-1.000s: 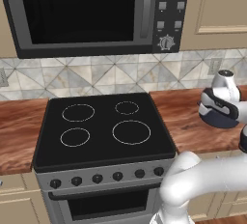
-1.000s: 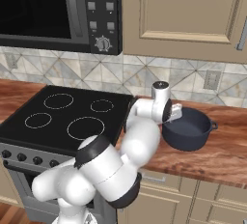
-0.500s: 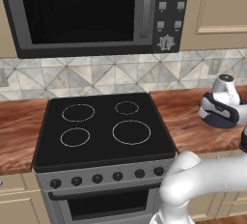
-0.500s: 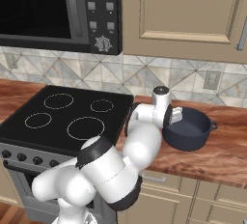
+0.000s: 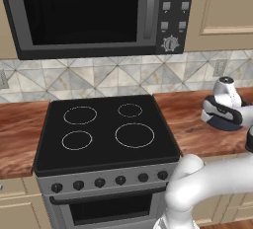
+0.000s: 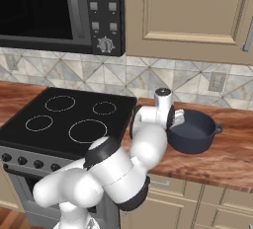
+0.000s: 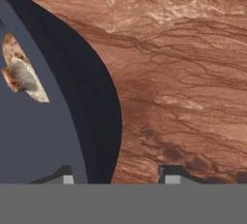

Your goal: Turn on the sink faucet. Then move the mushroom from the counter to the sink. Turn off the sink. Move the vegetable from the sink to the pot next to the stove. Finally move the pot to the rear left burner.

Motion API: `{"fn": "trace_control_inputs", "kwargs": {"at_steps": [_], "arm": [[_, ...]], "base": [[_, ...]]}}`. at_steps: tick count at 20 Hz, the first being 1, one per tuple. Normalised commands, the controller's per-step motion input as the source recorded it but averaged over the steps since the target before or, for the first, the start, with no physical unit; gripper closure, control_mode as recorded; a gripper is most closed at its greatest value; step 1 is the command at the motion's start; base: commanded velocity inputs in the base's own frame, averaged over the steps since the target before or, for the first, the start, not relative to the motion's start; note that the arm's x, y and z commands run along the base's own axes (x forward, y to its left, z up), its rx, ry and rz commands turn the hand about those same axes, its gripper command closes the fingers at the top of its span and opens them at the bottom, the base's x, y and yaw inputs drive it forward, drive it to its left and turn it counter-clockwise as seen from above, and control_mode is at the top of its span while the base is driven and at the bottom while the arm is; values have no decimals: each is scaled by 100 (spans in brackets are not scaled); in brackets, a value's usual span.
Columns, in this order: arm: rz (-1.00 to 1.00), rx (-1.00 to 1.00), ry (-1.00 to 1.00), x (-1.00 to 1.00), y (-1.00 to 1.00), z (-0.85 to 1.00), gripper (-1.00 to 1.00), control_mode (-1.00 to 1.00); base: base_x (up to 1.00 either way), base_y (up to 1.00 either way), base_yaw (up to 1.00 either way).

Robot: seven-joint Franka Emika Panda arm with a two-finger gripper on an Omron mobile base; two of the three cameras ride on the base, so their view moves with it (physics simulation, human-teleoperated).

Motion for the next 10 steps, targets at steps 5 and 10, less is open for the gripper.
{"fn": "trace_control_inputs", "kwargs": {"at_steps": [5, 10], "arm": [[0, 0, 0, 0, 0, 0, 100, -100], [0, 0, -1, -20, 0, 13, 100, -100]], "base": [[0, 0, 0], [0, 0, 0]]}}
